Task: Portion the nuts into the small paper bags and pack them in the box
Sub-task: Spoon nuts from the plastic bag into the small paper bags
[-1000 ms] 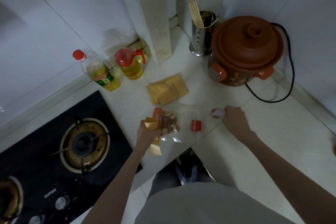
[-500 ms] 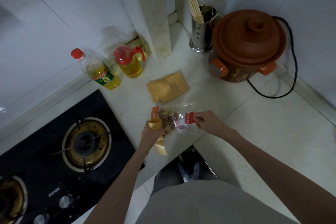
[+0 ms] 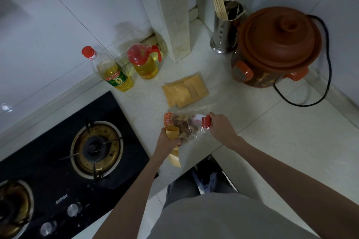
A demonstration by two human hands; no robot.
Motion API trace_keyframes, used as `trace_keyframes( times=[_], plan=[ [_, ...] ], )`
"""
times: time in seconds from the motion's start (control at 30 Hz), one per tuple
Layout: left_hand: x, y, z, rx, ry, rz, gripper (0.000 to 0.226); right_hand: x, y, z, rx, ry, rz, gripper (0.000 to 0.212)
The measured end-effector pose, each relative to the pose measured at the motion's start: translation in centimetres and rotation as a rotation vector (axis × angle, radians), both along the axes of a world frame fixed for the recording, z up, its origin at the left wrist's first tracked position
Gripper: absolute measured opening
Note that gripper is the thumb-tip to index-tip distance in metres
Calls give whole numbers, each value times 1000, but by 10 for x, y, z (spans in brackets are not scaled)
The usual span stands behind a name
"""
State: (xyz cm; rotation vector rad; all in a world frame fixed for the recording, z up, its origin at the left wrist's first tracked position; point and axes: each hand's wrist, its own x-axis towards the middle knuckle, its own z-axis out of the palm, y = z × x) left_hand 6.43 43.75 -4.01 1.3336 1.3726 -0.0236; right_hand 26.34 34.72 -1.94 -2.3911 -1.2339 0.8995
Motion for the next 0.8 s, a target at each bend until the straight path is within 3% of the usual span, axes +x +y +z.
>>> trace_keyframes(
  times=[0.3, 0.37, 0.53, 0.67, 0.8],
  plan=[
    [5, 4, -5, -34, 66, -30, 50, -17, 18, -8, -47, 61, 86, 17],
    [6, 4, -7, -46, 80, -28, 51, -22, 23, -13, -48, 132, 52, 14],
    [4, 8, -9, -56, 82, -45, 53, -23, 35, -22, -99, 250, -8, 30],
    [3, 11, -12, -67, 90, -44, 52, -15, 37, -24, -187, 352, -53, 22],
    [1, 16, -17, -91, 104, -88, 55, -13, 28, -32, -202, 496, -264, 32]
  ],
)
